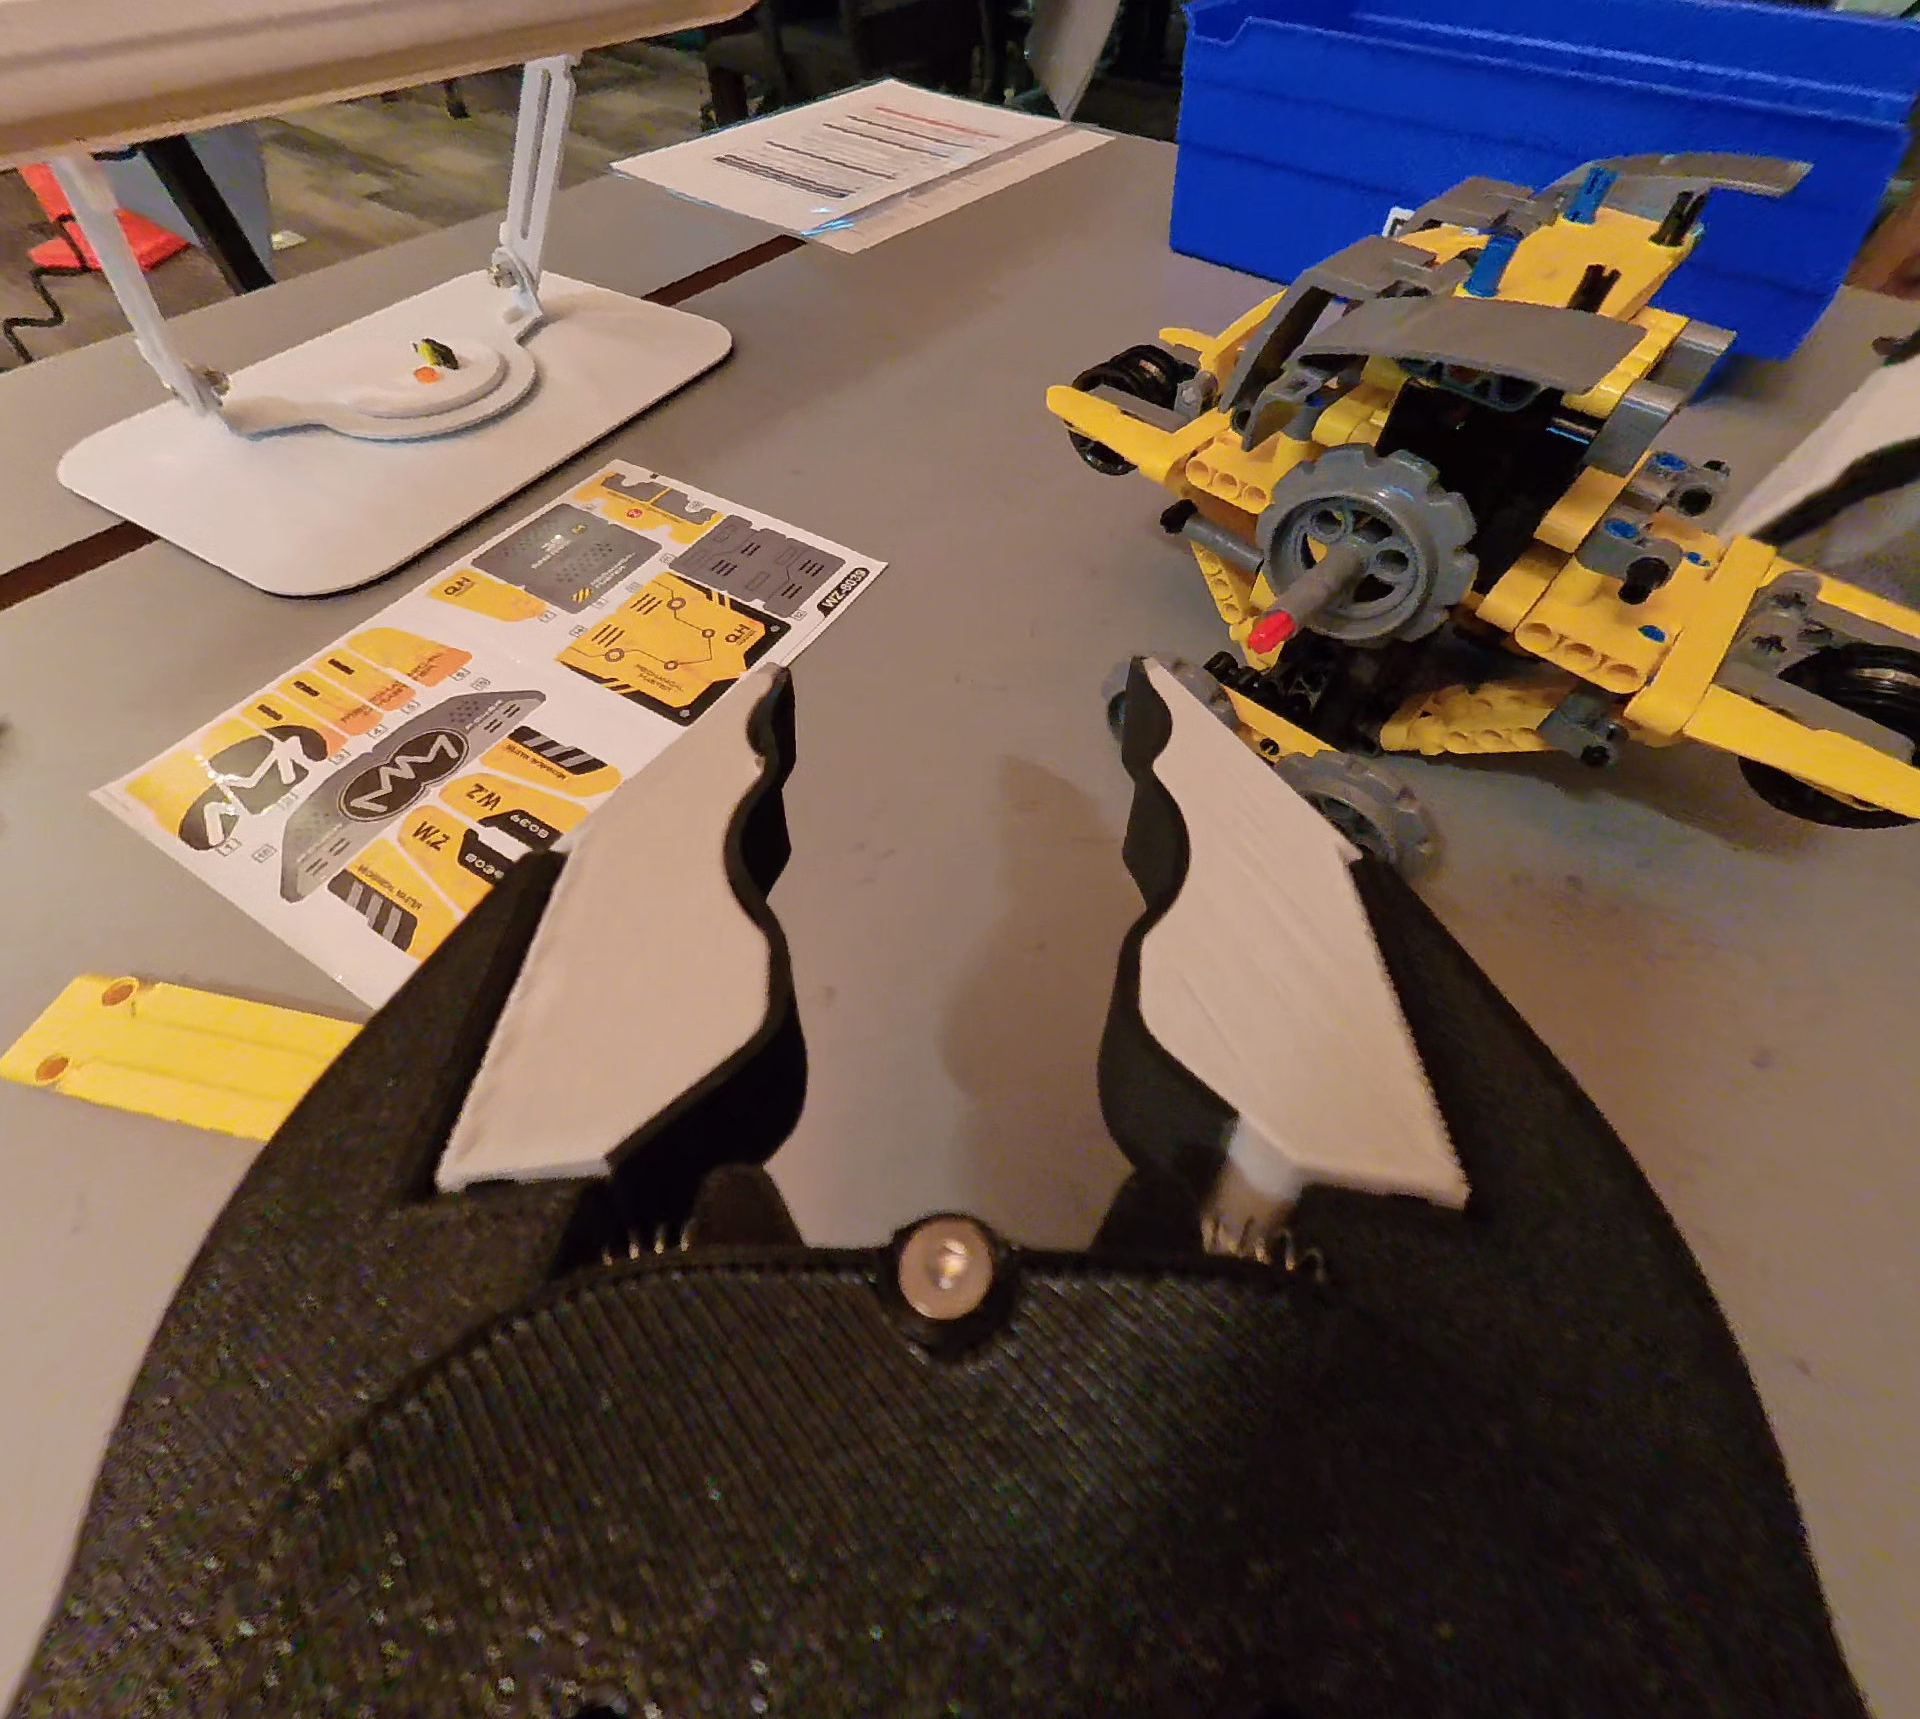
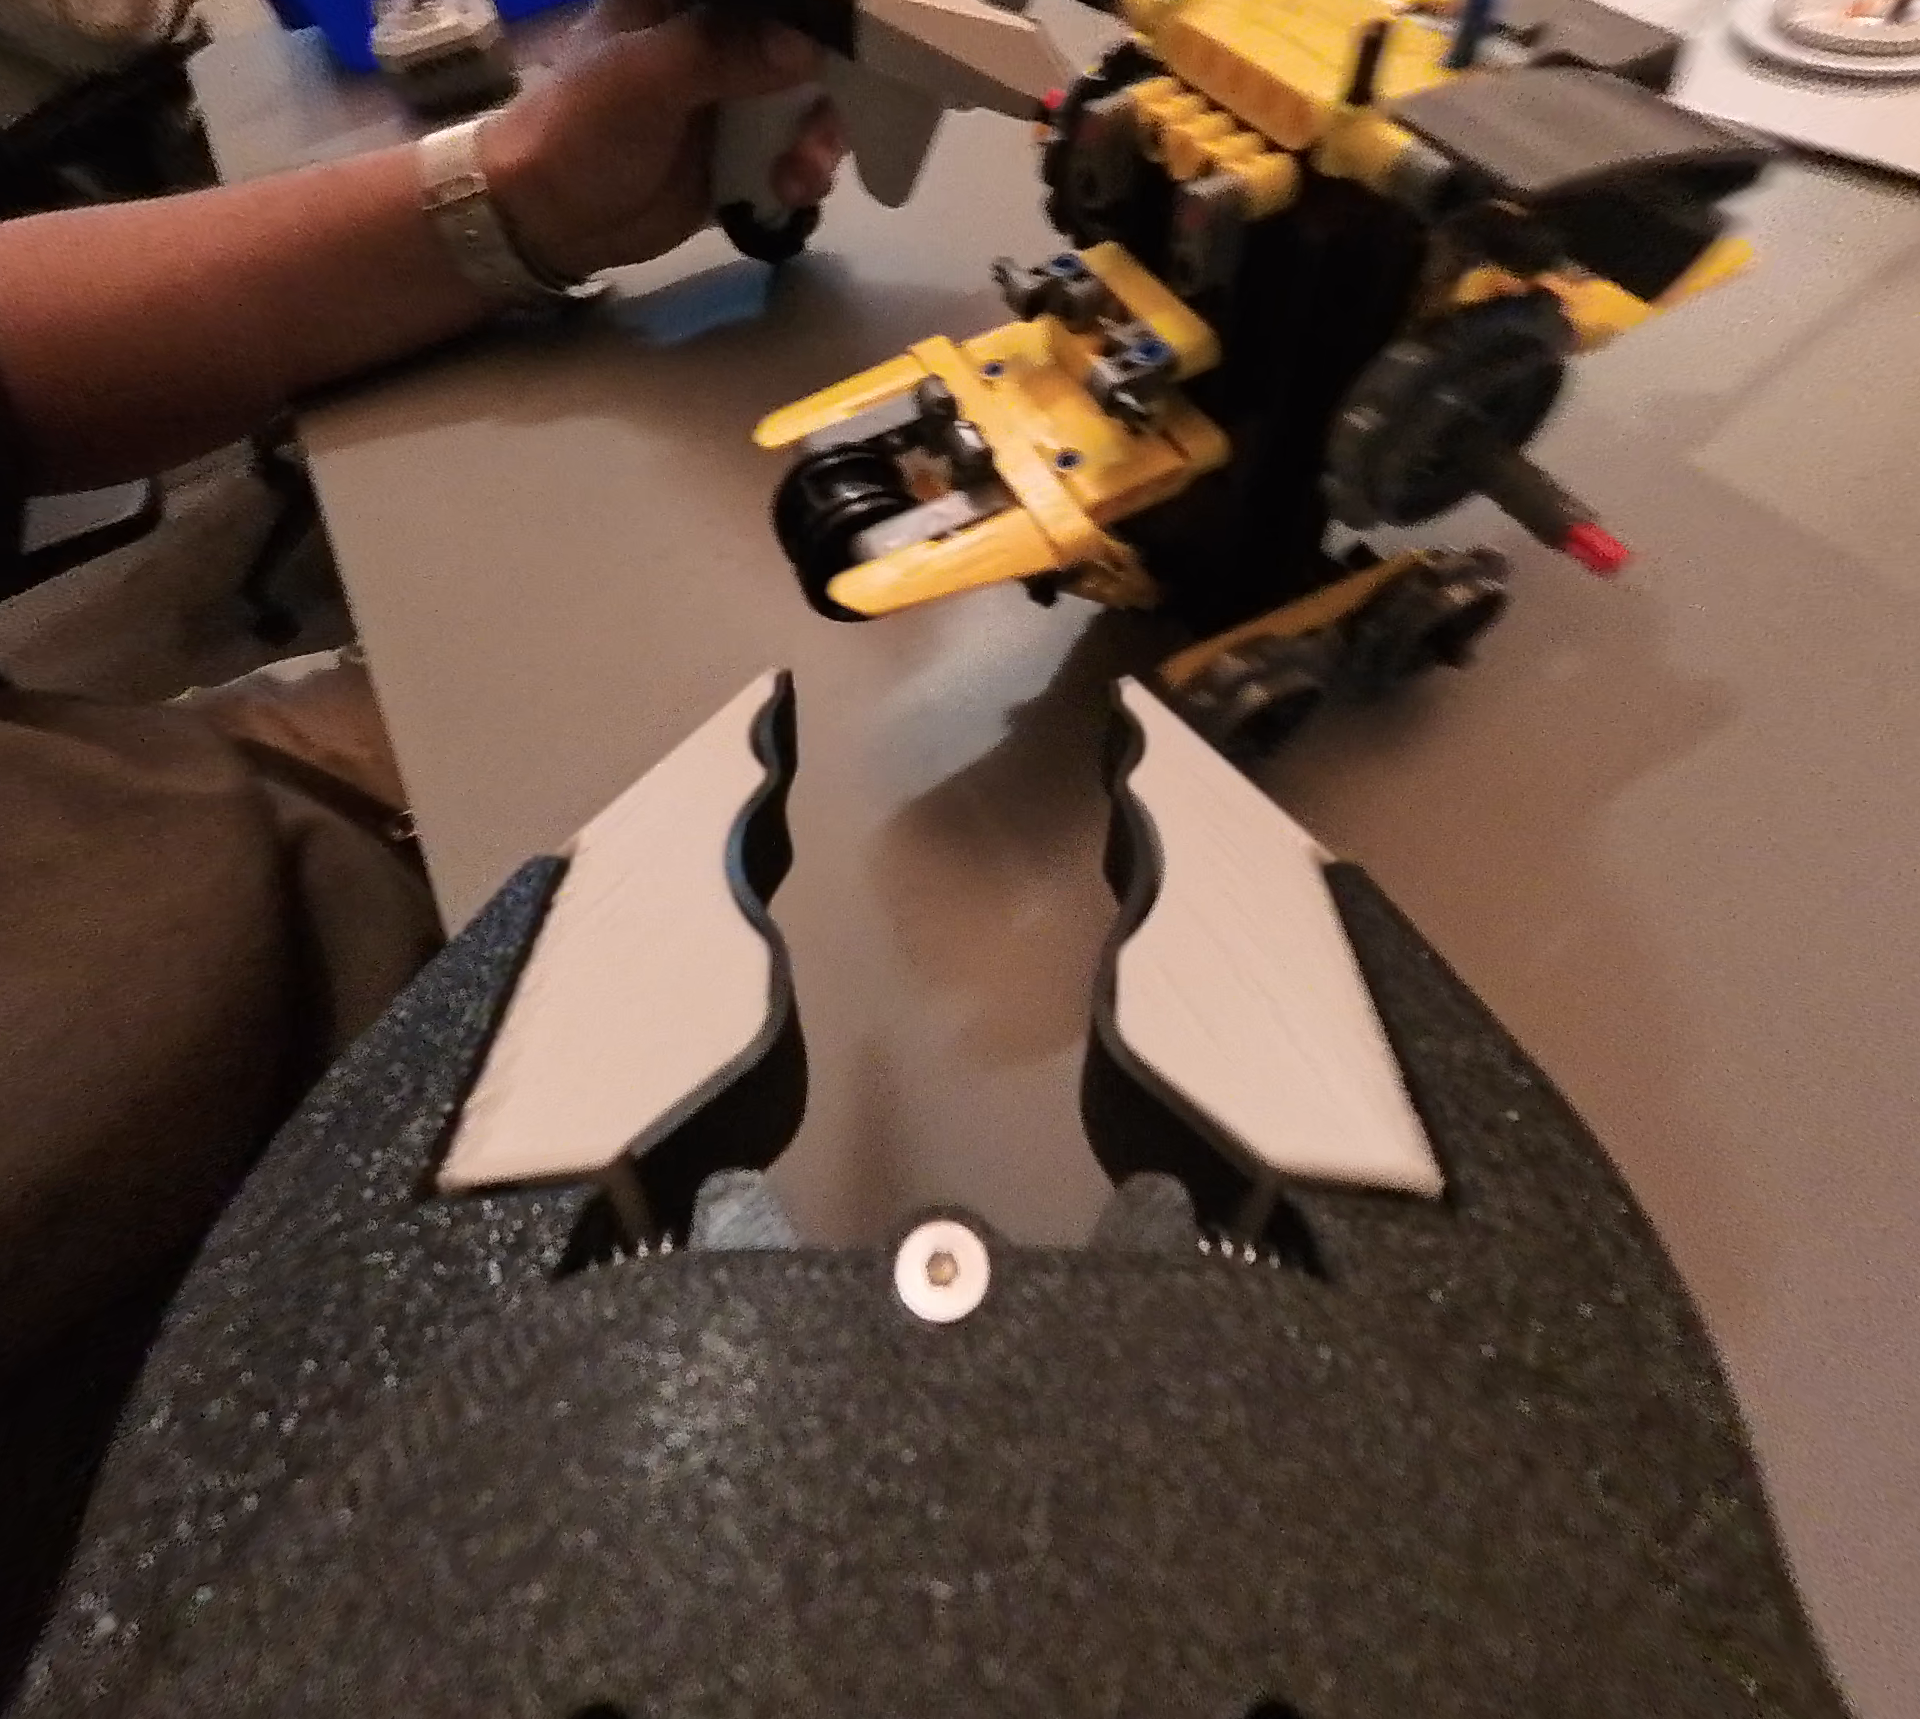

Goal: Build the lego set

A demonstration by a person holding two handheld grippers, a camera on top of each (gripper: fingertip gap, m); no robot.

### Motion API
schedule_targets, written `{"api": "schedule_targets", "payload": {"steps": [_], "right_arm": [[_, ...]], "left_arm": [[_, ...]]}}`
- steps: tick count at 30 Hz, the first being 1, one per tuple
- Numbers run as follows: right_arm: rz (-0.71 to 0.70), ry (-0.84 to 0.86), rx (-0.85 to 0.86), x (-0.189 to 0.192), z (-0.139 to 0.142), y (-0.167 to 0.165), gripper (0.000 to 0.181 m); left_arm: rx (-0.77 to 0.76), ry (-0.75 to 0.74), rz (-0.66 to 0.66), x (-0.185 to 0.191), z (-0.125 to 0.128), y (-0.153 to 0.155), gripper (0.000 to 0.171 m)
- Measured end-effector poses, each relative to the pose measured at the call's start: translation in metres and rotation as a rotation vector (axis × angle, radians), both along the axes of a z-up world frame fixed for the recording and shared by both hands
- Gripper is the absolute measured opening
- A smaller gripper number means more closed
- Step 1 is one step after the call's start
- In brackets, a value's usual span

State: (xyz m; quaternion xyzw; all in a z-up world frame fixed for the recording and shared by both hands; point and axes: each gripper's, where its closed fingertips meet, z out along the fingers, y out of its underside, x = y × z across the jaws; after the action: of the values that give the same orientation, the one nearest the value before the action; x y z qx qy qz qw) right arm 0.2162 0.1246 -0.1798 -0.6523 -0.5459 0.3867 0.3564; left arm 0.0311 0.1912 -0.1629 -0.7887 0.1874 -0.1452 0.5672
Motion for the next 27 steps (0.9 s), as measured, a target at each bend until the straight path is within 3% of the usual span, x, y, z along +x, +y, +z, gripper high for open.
{"api": "schedule_targets", "payload": {"steps": [6, 17, 23, 27], "right_arm": [[-0.186, 0.030, 0.038, 0.009, 0.000, 0.040, 0.058], [-0.143, -0.090, 0.215, -0.011, -0.014, 0.031, 0.059], [-0.095, -0.111, 0.207, -0.010, -0.019, 0.022, 0.057], [-0.028, -0.190, 0.147, -0.001, -0.033, 0.013, 0.044]], "left_arm": [[-0.005, 0.019, -0.007, 0.002, -0.002, 0.000, 0.061], [-0.011, 0.037, -0.013, 0.004, -0.005, -0.001, 0.061], [-0.011, 0.046, -0.016, 0.005, -0.005, -0.001, 0.061], [-0.013, 0.044, -0.017, 0.005, -0.005, -0.001, 0.061]]}}
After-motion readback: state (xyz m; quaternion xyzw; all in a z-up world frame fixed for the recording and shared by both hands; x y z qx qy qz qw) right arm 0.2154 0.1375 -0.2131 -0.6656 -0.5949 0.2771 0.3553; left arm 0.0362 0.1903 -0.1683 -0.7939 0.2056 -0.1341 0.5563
